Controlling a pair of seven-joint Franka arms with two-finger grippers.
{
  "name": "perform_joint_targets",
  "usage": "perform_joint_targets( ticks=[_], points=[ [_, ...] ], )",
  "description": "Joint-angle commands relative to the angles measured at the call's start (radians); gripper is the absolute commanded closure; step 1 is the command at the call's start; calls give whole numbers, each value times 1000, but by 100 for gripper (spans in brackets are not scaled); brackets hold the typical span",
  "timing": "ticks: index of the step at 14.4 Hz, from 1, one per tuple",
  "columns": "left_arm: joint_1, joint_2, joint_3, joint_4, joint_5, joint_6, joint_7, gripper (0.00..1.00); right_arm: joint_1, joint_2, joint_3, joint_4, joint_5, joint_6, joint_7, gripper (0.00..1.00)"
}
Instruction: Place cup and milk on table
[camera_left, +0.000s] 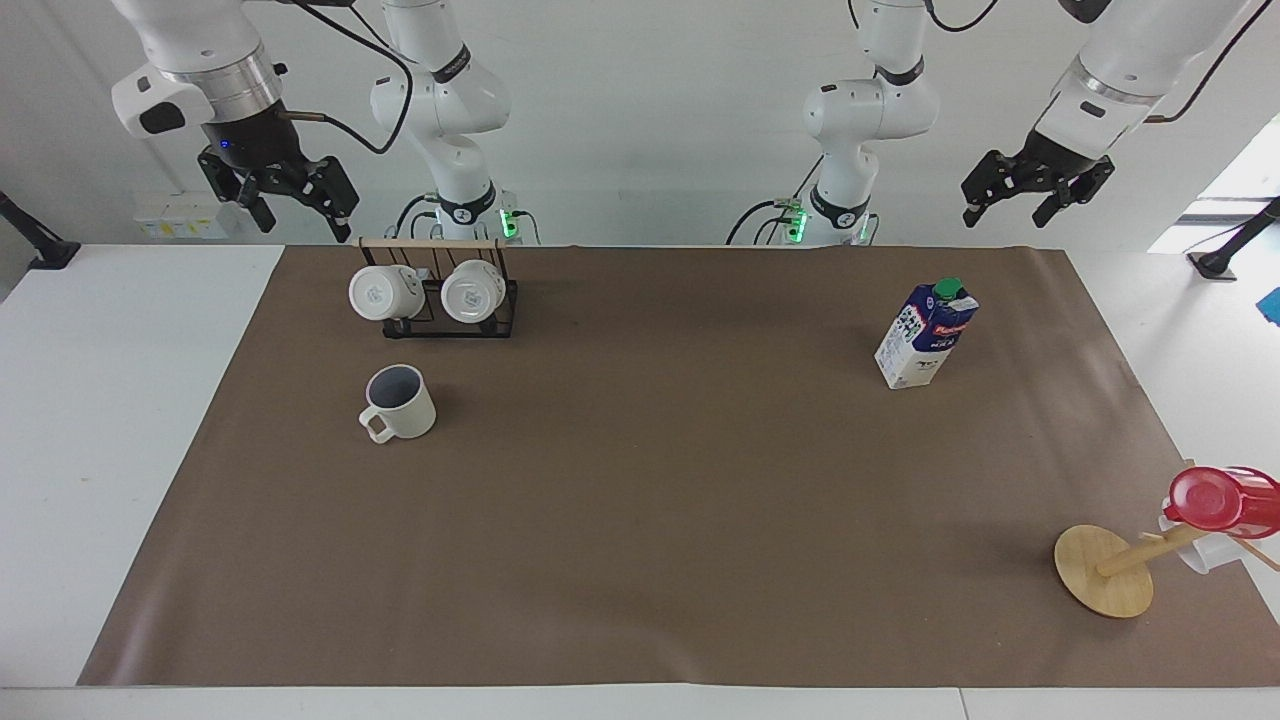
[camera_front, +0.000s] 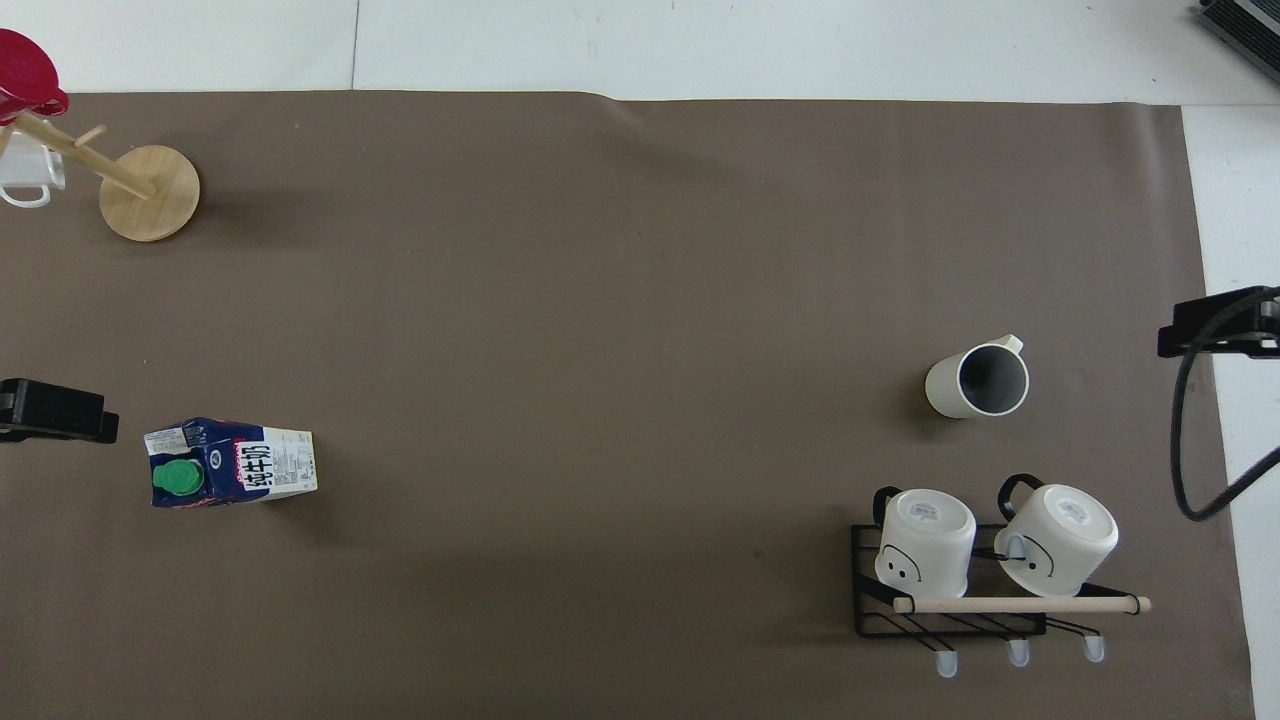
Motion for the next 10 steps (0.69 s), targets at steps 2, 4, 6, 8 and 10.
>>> perform_joint_targets(
  ticks=[2, 4, 6, 8, 10],
  points=[
    [-13, 6, 10, 21, 15, -11, 9, 0, -12, -23, -1, -11, 21, -9, -11, 0],
    [-13, 6, 10, 21, 15, -11, 9, 0, -14, -25, -3, -15, 12, -12, -12, 0],
    [-13, 6, 10, 21, 15, -11, 9, 0, -11, -28, -1, -23, 12, 3, -9, 0],
    [-13, 6, 10, 21, 15, -11, 9, 0, -12, -26, 0, -37, 19, 5, -8, 0],
    [-13, 6, 10, 21, 15, -11, 9, 0, -11, -26, 0, -47, 19, 9, 1, 0]
  ],
)
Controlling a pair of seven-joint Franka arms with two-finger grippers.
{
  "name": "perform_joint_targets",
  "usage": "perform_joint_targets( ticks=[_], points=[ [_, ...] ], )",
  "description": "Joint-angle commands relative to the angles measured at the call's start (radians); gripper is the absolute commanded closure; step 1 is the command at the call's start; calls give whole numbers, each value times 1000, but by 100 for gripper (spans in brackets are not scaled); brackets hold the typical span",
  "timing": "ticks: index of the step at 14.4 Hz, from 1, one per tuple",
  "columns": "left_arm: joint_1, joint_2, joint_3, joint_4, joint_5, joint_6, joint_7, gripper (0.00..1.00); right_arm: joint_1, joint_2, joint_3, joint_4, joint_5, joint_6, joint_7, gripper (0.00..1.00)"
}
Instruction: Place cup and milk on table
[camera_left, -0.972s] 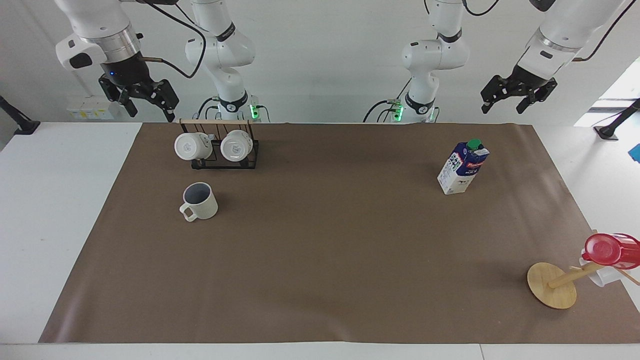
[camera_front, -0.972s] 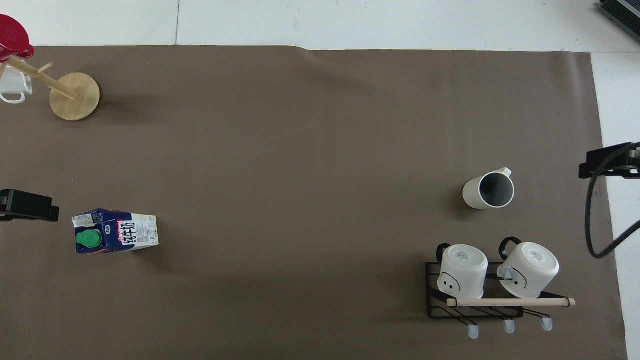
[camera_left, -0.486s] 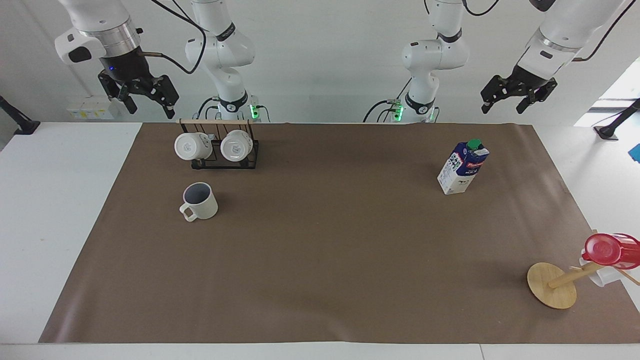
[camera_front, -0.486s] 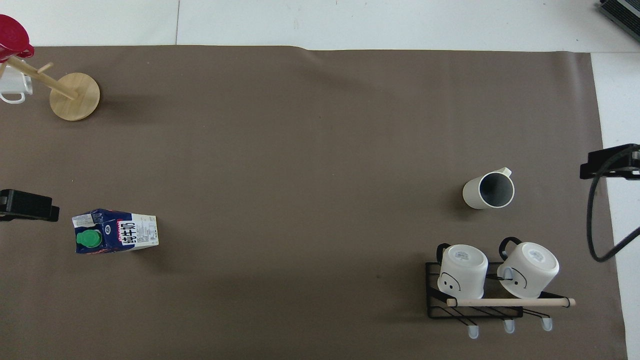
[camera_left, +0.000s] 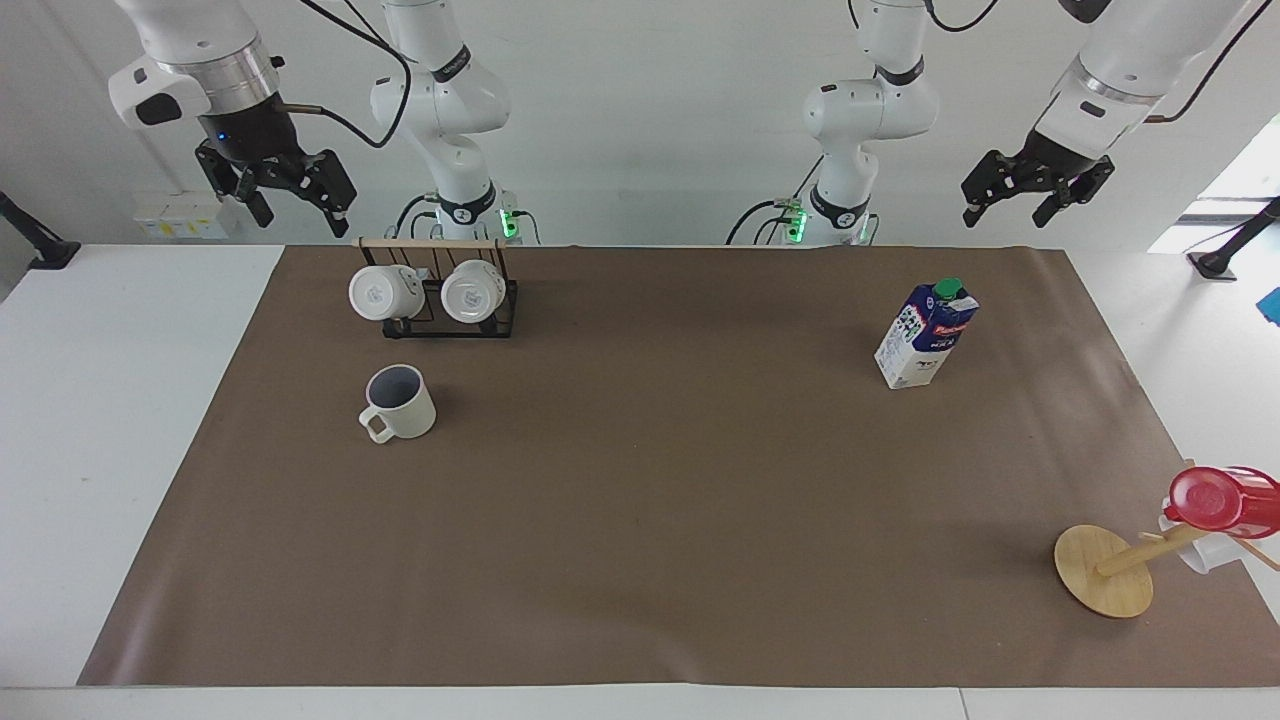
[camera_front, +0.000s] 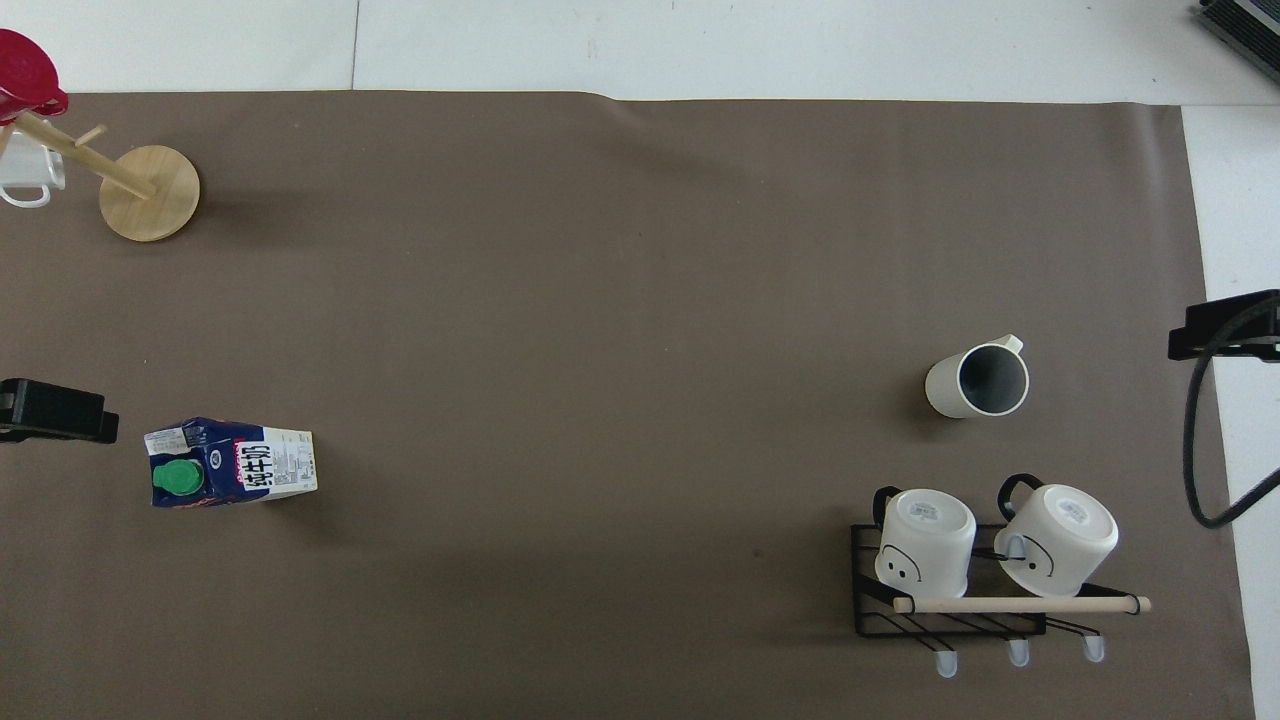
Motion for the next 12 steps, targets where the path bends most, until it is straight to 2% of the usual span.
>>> perform_joint_targets(
  ticks=[1, 6, 9, 12],
  points=[
    [-13, 6, 10, 21, 15, -11, 9, 0, -10, -18, 6, -44, 19, 17, 3, 0],
    [-13, 6, 10, 21, 15, -11, 9, 0, -3, -18, 6, -94, 6, 85, 2, 0],
    [-13, 6, 9, 21, 15, -11, 9, 0, 20, -15, 7, -180, 3, 200, 6, 0],
    [-13, 6, 10, 21, 15, -11, 9, 0, 52, -1, 9, -243, 1, 263, 93, 0]
  ],
)
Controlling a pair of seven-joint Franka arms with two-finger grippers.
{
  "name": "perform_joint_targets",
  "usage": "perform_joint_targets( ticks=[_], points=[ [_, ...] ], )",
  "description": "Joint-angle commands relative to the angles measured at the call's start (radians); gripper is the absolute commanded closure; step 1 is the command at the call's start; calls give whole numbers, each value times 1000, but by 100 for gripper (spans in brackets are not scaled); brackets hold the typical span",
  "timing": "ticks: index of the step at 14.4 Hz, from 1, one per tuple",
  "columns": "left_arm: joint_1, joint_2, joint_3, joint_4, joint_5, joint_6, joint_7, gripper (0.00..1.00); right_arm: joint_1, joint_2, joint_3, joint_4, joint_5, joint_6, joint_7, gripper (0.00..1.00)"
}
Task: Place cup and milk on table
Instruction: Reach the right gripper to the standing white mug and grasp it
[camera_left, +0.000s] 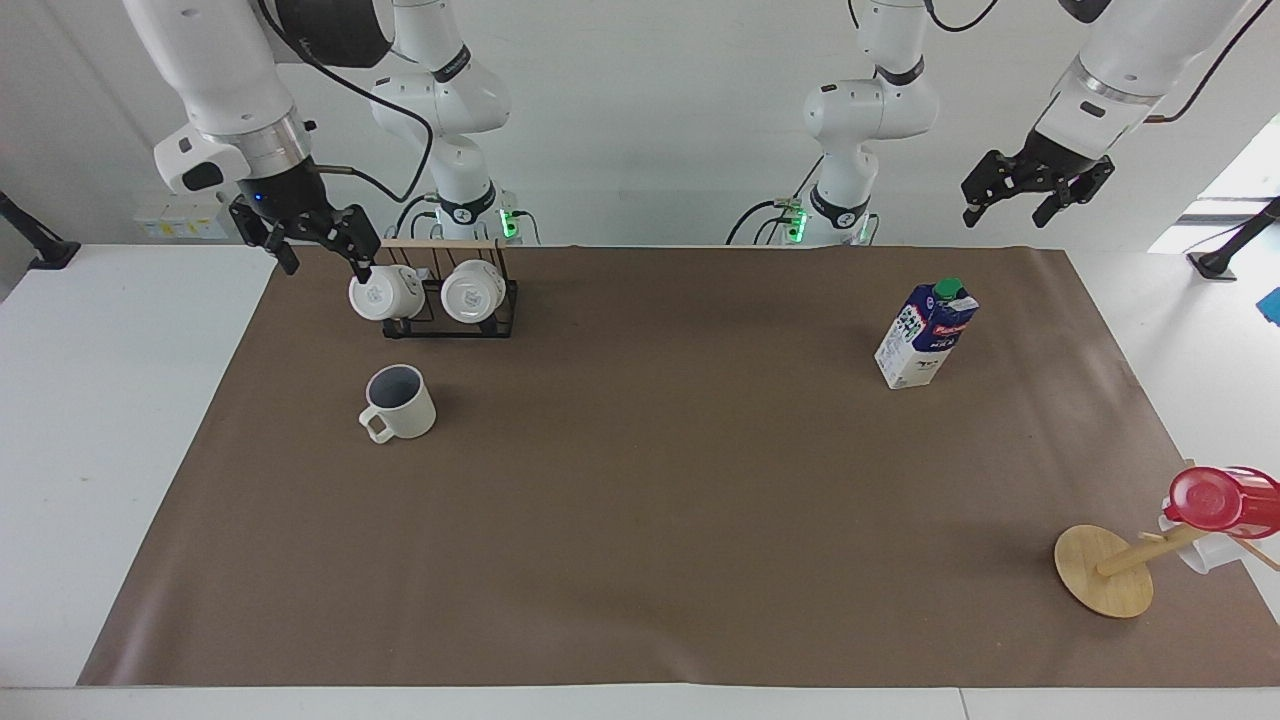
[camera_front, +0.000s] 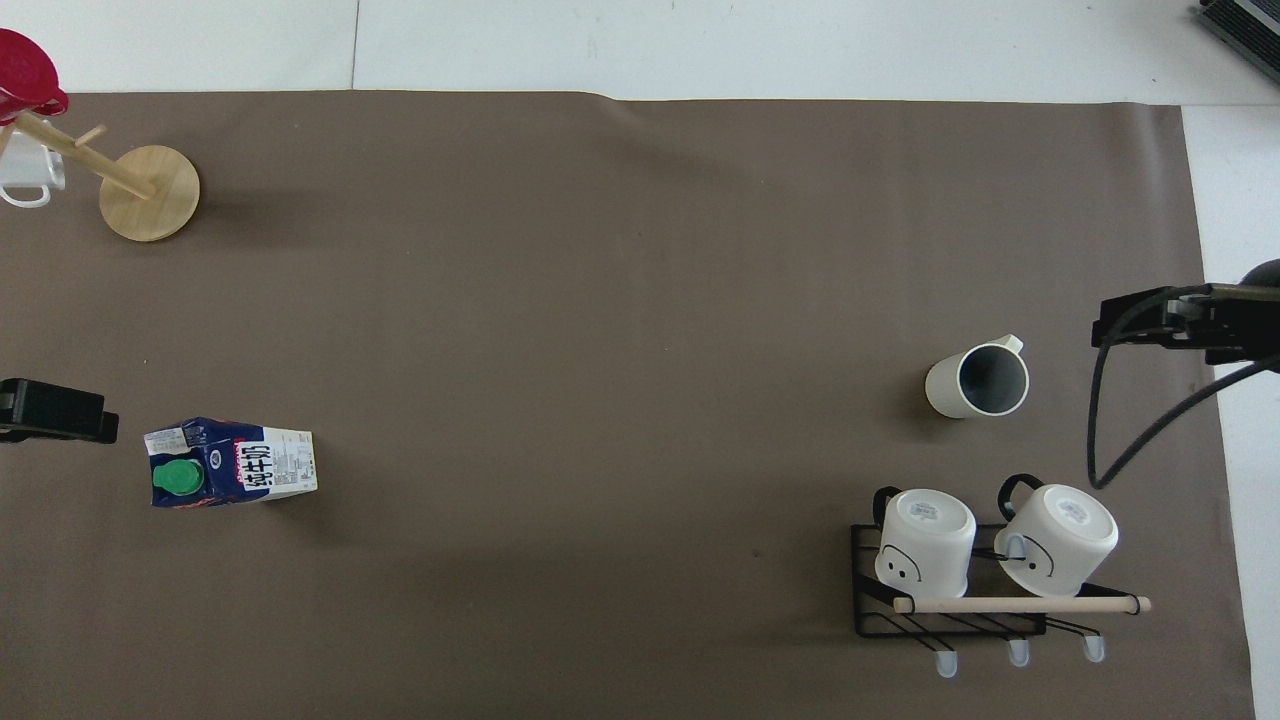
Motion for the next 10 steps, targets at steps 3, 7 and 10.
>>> perform_joint_targets(
  ticks=[3, 7, 10],
  points=[
    [-13, 6, 9, 21, 15, -11, 9, 0, 27, 20, 4, -139, -3, 153, 114, 0],
    [-13, 6, 10, 21, 15, -11, 9, 0, 42, 73, 4, -239, -3, 314, 150, 0],
    [-13, 6, 10, 21, 15, -11, 9, 0, 43, 96, 4, -300, -3, 409, 170, 0]
  ],
)
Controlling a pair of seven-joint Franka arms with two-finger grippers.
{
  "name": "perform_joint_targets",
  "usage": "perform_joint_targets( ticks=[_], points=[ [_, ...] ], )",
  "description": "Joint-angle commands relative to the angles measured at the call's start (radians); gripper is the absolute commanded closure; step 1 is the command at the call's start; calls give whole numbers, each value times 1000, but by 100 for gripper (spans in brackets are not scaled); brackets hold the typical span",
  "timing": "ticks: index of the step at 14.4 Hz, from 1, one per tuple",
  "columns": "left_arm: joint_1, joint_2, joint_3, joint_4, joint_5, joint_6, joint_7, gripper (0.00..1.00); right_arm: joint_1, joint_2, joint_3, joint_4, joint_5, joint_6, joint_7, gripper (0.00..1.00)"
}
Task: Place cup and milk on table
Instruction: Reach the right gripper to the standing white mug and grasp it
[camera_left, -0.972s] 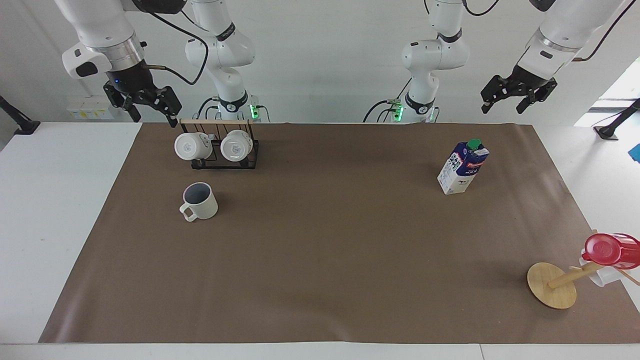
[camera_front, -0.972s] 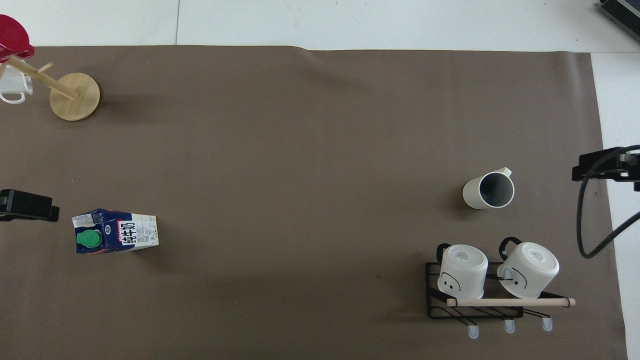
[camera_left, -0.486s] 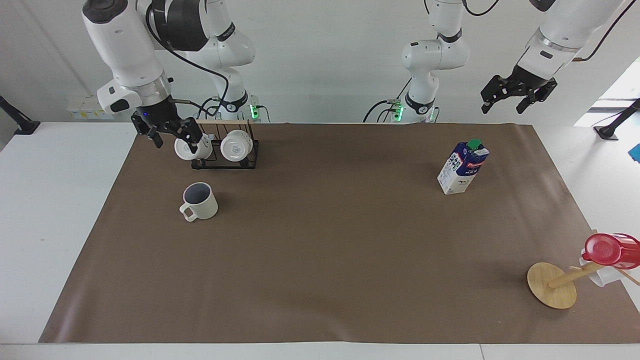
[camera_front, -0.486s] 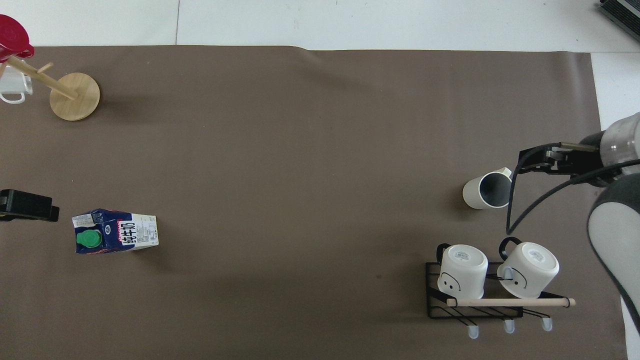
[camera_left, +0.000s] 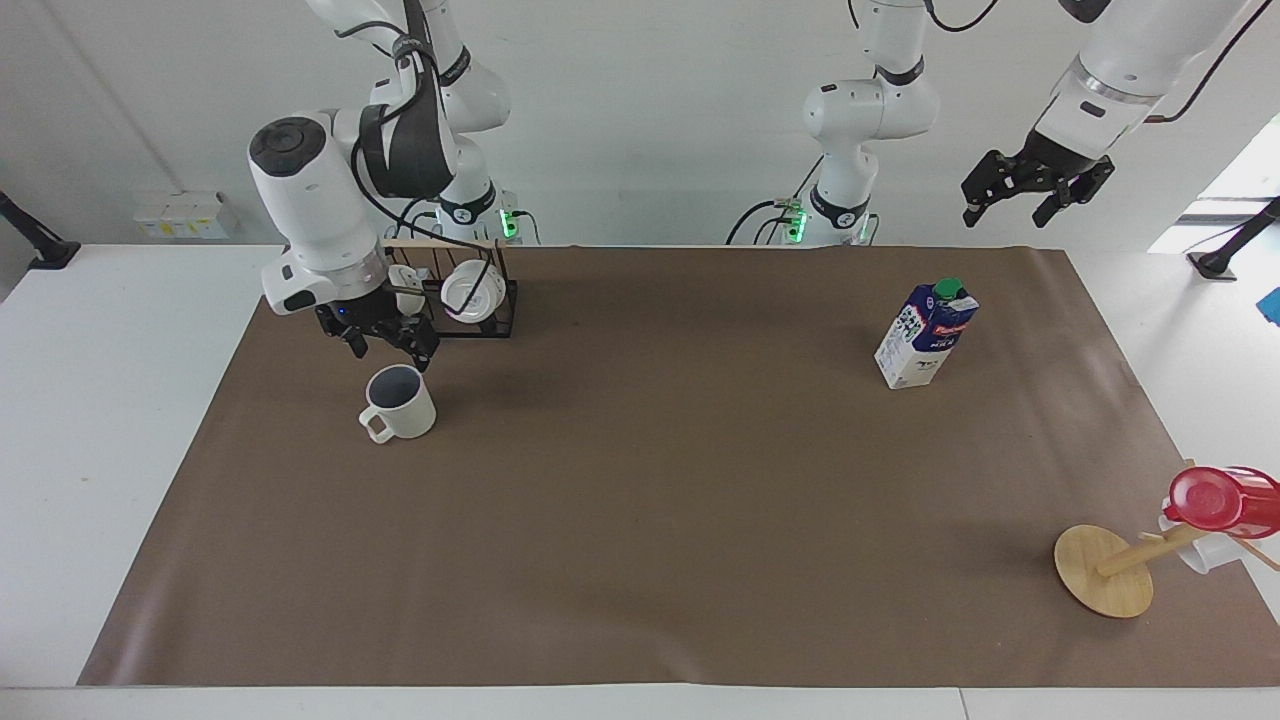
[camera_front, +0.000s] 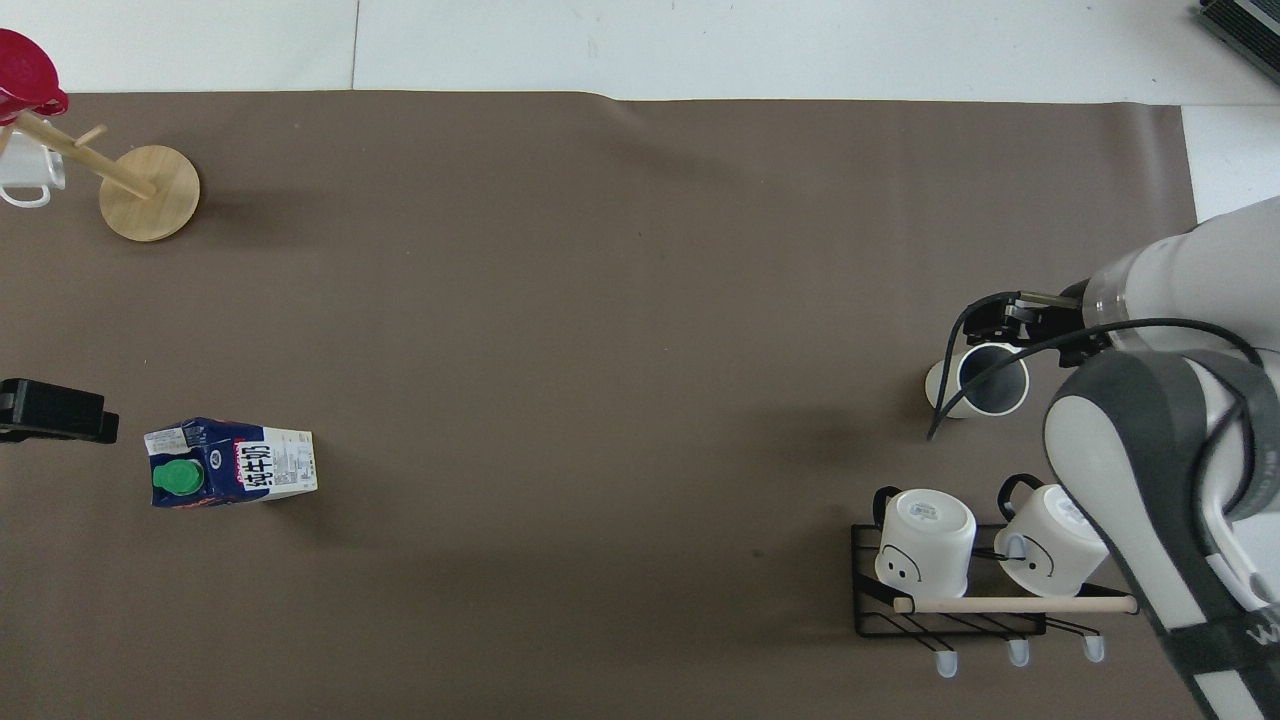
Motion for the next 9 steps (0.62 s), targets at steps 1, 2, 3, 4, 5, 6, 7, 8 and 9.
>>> perform_joint_targets(
  ticks=[1, 2, 3, 4, 5, 6, 7, 8, 9],
  points=[
    [-13, 6, 10, 21, 15, -11, 9, 0, 2, 0, 1, -60, -2, 65, 35, 0],
    [-13, 6, 10, 21, 15, -11, 9, 0, 0, 15, 1, -72, -2, 83, 47, 0],
    [-13, 6, 10, 21, 15, -11, 9, 0, 0, 24, 1, -92, -2, 114, 55, 0],
    [-13, 6, 9, 21, 15, -11, 9, 0, 0, 27, 1, -110, -2, 141, 62, 0],
    [-13, 6, 10, 21, 15, -11, 9, 0, 0, 33, 1, -129, -2, 166, 64, 0],
    [-13, 6, 9, 21, 15, -11, 9, 0, 0, 41, 1, -140, -2, 186, 64, 0],
    [-13, 6, 10, 21, 15, -11, 9, 0, -3, 49, 1, -147, -2, 200, 64, 0],
    [-13, 6, 10, 21, 15, -11, 9, 0, -3, 56, 1, -149, -2, 206, 64, 0],
    [-13, 6, 9, 21, 15, -11, 9, 0, -6, 66, 1, -149, -2, 212, 65, 0]
  ],
)
